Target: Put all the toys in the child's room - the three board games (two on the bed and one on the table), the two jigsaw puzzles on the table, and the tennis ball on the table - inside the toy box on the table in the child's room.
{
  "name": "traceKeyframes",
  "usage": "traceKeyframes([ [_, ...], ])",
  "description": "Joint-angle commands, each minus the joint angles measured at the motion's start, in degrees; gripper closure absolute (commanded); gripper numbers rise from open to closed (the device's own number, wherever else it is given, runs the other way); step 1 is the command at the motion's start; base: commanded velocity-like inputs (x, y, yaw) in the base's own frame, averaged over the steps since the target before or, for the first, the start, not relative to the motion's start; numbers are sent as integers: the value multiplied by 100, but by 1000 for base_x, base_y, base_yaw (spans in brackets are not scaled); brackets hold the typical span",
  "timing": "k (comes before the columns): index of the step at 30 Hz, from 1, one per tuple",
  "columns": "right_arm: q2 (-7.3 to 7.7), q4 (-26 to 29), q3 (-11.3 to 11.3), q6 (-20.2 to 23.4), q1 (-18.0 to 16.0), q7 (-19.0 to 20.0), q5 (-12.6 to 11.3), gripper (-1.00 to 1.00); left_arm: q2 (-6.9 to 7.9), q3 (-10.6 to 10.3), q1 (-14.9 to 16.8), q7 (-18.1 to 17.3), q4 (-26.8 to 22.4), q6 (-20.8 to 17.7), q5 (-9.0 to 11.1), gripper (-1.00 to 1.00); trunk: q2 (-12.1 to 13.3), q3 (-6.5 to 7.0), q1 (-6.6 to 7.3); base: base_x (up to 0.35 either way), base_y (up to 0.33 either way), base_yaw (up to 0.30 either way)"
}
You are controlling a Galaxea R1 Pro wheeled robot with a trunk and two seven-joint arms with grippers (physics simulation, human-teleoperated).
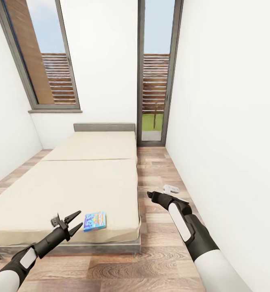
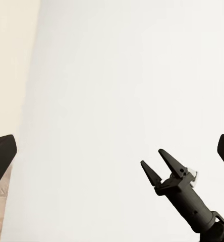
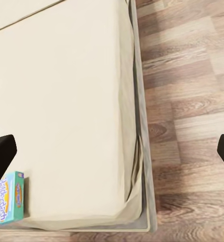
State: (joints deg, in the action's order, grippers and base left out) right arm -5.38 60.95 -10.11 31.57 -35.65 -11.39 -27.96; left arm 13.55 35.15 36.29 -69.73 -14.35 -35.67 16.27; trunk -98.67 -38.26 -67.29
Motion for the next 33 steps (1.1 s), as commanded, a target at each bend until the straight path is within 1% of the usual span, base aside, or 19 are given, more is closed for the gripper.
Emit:
traceKeyframes([
  [1, 1, 7, -5, 14, -4, -55, -60, -100, 4, -16, 2, 8, 4, -45, 32, -100, -44, -24, -22, 0, 0, 0],
  [9, 5, 5, 133, 31, -4, -48, -60, -100, 15, -33, -19, 37, 40, 30, -14, -100, -365, -168, -198, 0, 0, 0],
  [17, 15, 5, 149, 33, -4, -48, -60, -100, 36, -26, -232, 49, 67, 111, -10, -100, -686, -311, -373, 0, 0, 0],
  [27, 19, 5, 150, 25, -4, -48, -60, -100, 44, -20, -278, 85, 71, 145, -10, -100, -1087, -491, -593, 0, 0, 0],
  [33, 18, 5, 150, 16, -4, -54, -60, -100, 51, -20, -345, 174, 73, 641, -10, -100, -1328, -599, -725, 0, 0, 0],
])
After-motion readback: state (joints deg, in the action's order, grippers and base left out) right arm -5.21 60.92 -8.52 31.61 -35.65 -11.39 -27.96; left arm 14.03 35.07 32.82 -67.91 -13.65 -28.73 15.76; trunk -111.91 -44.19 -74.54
